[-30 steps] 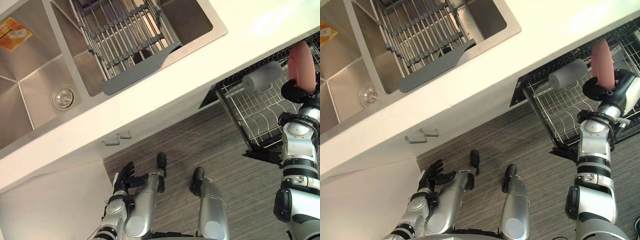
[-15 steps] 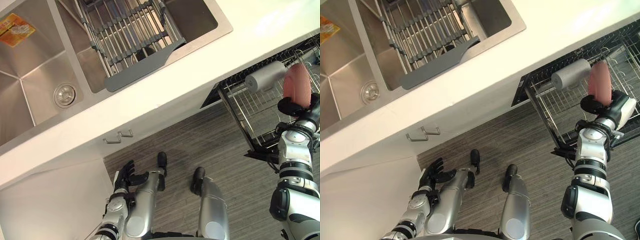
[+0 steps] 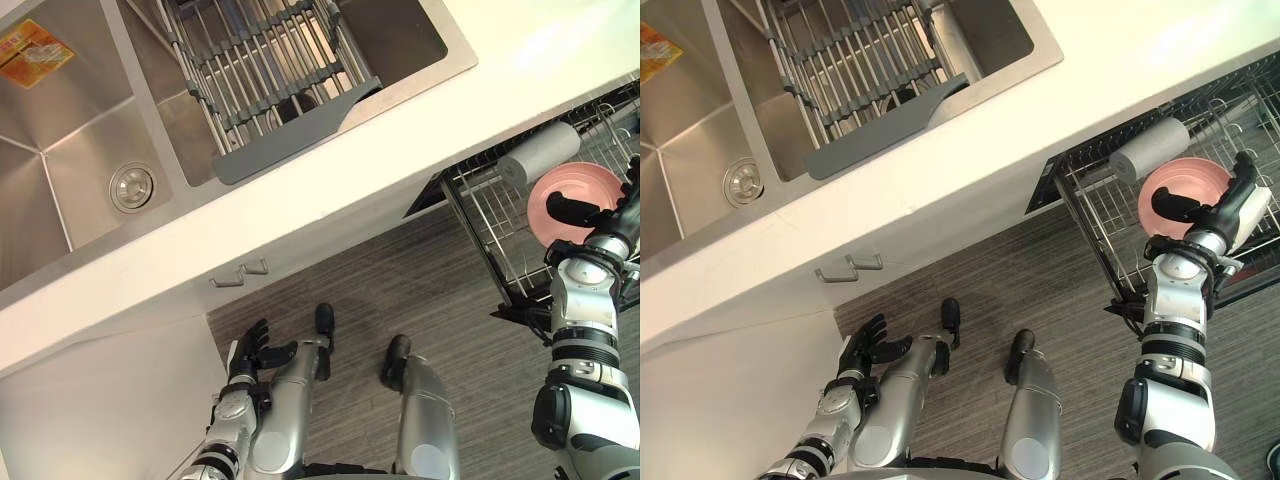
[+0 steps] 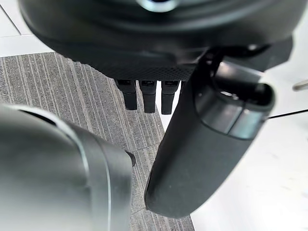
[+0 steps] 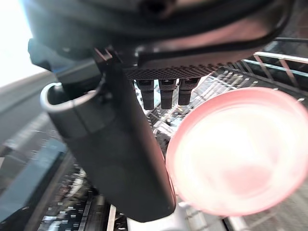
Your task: Walk over to the sink, pick up the cup, carry it to the dishwasher, place the cup inside the dishwasher, then close the dishwasher door
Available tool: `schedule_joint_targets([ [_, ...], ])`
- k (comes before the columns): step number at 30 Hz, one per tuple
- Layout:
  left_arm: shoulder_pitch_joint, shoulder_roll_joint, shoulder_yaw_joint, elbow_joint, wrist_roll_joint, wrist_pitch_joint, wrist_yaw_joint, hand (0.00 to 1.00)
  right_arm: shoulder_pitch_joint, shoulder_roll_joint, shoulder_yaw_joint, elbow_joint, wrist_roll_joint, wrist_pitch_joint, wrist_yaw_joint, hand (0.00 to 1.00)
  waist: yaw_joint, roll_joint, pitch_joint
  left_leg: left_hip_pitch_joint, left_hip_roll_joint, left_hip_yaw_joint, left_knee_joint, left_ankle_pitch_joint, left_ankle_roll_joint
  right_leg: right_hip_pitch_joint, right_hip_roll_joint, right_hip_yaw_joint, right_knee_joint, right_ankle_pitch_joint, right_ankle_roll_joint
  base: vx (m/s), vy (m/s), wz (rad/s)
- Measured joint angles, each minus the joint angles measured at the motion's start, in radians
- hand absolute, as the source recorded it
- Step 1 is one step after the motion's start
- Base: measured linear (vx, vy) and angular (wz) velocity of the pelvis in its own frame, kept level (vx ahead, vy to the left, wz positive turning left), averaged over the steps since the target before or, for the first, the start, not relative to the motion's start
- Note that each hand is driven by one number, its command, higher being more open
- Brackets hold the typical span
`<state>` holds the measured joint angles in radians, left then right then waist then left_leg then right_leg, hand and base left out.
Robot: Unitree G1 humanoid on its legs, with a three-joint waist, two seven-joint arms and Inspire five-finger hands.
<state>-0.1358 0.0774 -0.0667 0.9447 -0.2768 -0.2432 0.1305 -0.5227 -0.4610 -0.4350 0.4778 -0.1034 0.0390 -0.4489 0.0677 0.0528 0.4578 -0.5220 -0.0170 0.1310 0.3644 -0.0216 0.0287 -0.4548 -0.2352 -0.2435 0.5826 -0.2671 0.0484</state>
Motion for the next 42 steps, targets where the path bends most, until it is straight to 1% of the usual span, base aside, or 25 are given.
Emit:
schedule_joint_targets([
  [1, 0.0, 0.0, 0.0, 0.0, 0.0, 0.001, 0.001, 0.9, 0.016, 0.009, 0.0, -0.032, 0.0, 0.0, -0.004, 0.9, 0.0, -0.002, -0.001, 0.001, 0.0, 0.0, 0.0, 0.0, 0.0, 0.001, 0.0, 0.0, 0.0, 0.0, 0.0, 0.0, 0.0, 0.0],
  [3, 0.0, 0.001, 0.0, -0.001, 0.0, 0.006, 0.004, 0.9, 0.08, 0.052, 0.0, -0.152, -0.006, 0.0, -0.019, 0.9, 0.0, -0.009, 0.0, 0.01, 0.0, 0.001, -0.003, -0.001, 0.0, 0.009, 0.0, 0.001, -0.001, 0.0, 0.0, 0.0, 0.0, 0.0],
  [6, 0.0, 0.009, 0.0, -0.003, 0.001, 0.013, 0.016, 0.9, 0.196, 0.122, 0.0, -0.325, -0.052, 0.0, -0.035, 0.9, -0.001, -0.028, 0.001, 0.04, -0.001, 0.003, -0.013, -0.003, -0.003, 0.037, 0.0, 0.001, -0.009, -0.003, 0.002, 0.0, 0.0, 0.0],
  [7, 0.0, 0.013, 0.0, -0.003, 0.001, 0.017, 0.018, 0.9, 0.239, 0.146, 0.0, -0.38, -0.066, 0.0, -0.042, 0.9, -0.002, -0.035, -0.001, 0.049, -0.001, 0.005, -0.013, -0.011, -0.009, 0.046, 0.0, 0.001, -0.011, -0.004, 0.003, 0.0, 0.0, 0.0],
  [10, 0.001, 0.022, 0.001, -0.001, 0.003, 0.025, 0.018, 0.9, 0.338, 0.195, -0.007, -0.461, -0.097, -0.001, -0.053, 0.9, -0.007, -0.052, -0.002, 0.075, 0.0, 0.013, -0.012, -0.024, -0.005, 0.077, 0.001, 0.001, -0.024, -0.007, 0.006, 0.01, 0.004, -0.01],
  [16, 0.006, 0.03, 0.004, 0.001, 0.029, 0.039, 0.015, 0.9, 0.465, 0.264, -0.063, -0.499, -0.096, -0.005, -0.052, 0.9, -0.01, -0.073, -0.008, 0.135, 0.007, 0.018, -0.005, -0.055, -0.006, 0.157, 0.012, 0.001, -0.073, -0.006, 0.015, 0.06, 0.019, -0.06],
  [19, 0.027, 0.031, 0.022, 0.004, 0.046, 0.047, 0.006, 0.9, 0.527, 0.282, -0.082, -0.499, -0.072, -0.023, -0.036, 0.9, -0.023, -0.091, -0.043, 0.159, 0.012, 0.019, -0.008, -0.069, -0.004, 0.199, 0.025, -0.002, -0.116, -0.001, 0.022, 0.14, 0.021, -0.05],
  [21, 0.051, 0.036, 0.025, 0.01, 0.066, 0.054, -0.006, 0.9, 0.576, 0.304, -0.097, -0.499, -0.041, -0.056, -0.018, 0.9, -0.033, -0.104, -0.081, 0.196, 0.012, 0.022, -0.02, -0.077, -0.006, 0.253, 0.031, -0.009, -0.166, 0.002, 0.029, 0.17, 0.033, -0.01],
  [22, 0.057, 0.035, 0.025, 0.011, 0.07, 0.056, -0.007, 0.9, 0.588, 0.313, -0.106, -0.499, -0.036, -0.062, -0.012, 0.9, -0.033, -0.107, -0.095, 0.203, 0.012, 0.023, -0.025, -0.078, -0.006, 0.263, 0.032, -0.01, -0.18, 0.004, 0.032, 0.16, 0.03, -0.01],
  [23, 0.071, 0.034, 0.026, 0.01, 0.074, 0.058, -0.01, 0.9, 0.612, 0.321, -0.117, -0.498, -0.032, -0.071, -0.005, 0.9, -0.036, -0.114, -0.121, 0.219, 0.008, 0.024, -0.039, -0.078, -0.006, 0.283, 0.033, -0.012, -0.205, 0.007, 0.036, 0.17, 0.024, -0.01],
  [25, 0.087, 0.026, 0.032, 0.012, 0.083, 0.064, -0.023, 0.9, 0.636, 0.346, -0.156, -0.496, 0.004, -0.099, 0.013, 0.9, -0.041, -0.121, -0.155, 0.258, 0.002, 0.023, -0.063, -0.079, -0.005, 0.334, 0.034, -0.021, -0.252, 0.013, 0.044, 0.2, 0.016, 0.03],
  [26, 0.092, 0.022, 0.036, 0.012, 0.083, 0.064, -0.024, 0.9, 0.641, 0.352, -0.167, -0.493, 0.012, -0.103, 0.015, 0.9, -0.042, -0.123, -0.167, 0.266, 0.0, 0.022, -0.069, -0.079, -0.004, 0.344, 0.034, -0.024, -0.261, 0.015, 0.047, 0.14, 0.002, 0.06],
  [28, 0.108, 0.007, 0.042, 0.012, 0.085, 0.065, -0.026, 0.9, 0.657, 0.376, -0.214, -0.47, 0.084, -0.127, 0.023, 0.9, -0.045, -0.125, -0.198, 0.303, -0.005, 0.019, -0.094, -0.081, -0.004, 0.385, 0.035, -0.034, -0.291, 0.023, 0.054, 0.12, -0.005, 0.06],
  [31, 0.123, -0.004, 0.062, 0.017, 0.107, 0.067, -0.029, 0.9, 0.657, 0.397, -0.256, -0.409, 0.157, -0.143, 0.038, 0.9, -0.053, -0.129, -0.229, 0.337, -0.008, 0.018, -0.12, -0.081, -0.004, 0.409, 0.035, -0.036, -0.298, 0.028, 0.062, 0.09, -0.011, 0.01],
  [32, 0.129, -0.012, 0.071, 0.024, 0.112, 0.069, -0.034, 0.9, 0.657, 0.409, -0.281, -0.37, 0.213, -0.145, 0.049, 0.9, -0.056, -0.128, -0.245, 0.356, -0.009, 0.018, -0.134, -0.081, -0.004, 0.425, 0.036, -0.036, -0.303, 0.032, 0.064, 0.07, -0.01, -0.02],
  [34, 0.131, -0.018, 0.082, 0.033, 0.113, 0.081, -0.043, 0.9, 0.657, 0.423, -0.306, -0.331, 0.271, -0.152, 0.056, 0.9, -0.058, -0.128, -0.257, 0.38, -0.01, 0.018, -0.151, -0.081, -0.004, 0.438, 0.036, -0.037, -0.303, 0.034, 0.067, 0.05, -0.008, -0.03],
  [37, 0.144, -0.024, 0.11, 0.038, 0.124, 0.097, -0.049, 0.9, 0.647, 0.426, -0.324, -0.213, 0.37, -0.161, 0.075, 0.9, -0.067, -0.125, -0.287, 0.405, -0.01, 0.022, -0.168, -0.08, -0.005, 0.451, 0.036, -0.032, -0.303, 0.036, 0.067, 0.03, -0.006, -0.05],
  [40, 0.159, -0.034, 0.121, 0.04, 0.138, 0.097, -0.05, 0.9, 0.645, 0.425, -0.326, -0.121, 0.478, -0.164, 0.109, 0.9, -0.069, -0.112, -0.312, 0.426, -0.01, 0.028, -0.189, -0.077, -0.009, 0.458, 0.036, -0.027, -0.303, 0.037, 0.066, 0.0, -0.007, -0.09],
  [42, 0.17, -0.048, 0.139, 0.041, 0.14, 0.097, -0.051, 0.9, 0.613, 0.422, -0.341, -0.031, 0.549, -0.166, 0.137, 0.9, -0.078, -0.097, -0.323, 0.44, -0.013, 0.035, -0.211, -0.068, -0.013, 0.457, 0.036, -0.016, -0.303, 0.039, 0.066, -0.02, -0.006, -0.1],
])
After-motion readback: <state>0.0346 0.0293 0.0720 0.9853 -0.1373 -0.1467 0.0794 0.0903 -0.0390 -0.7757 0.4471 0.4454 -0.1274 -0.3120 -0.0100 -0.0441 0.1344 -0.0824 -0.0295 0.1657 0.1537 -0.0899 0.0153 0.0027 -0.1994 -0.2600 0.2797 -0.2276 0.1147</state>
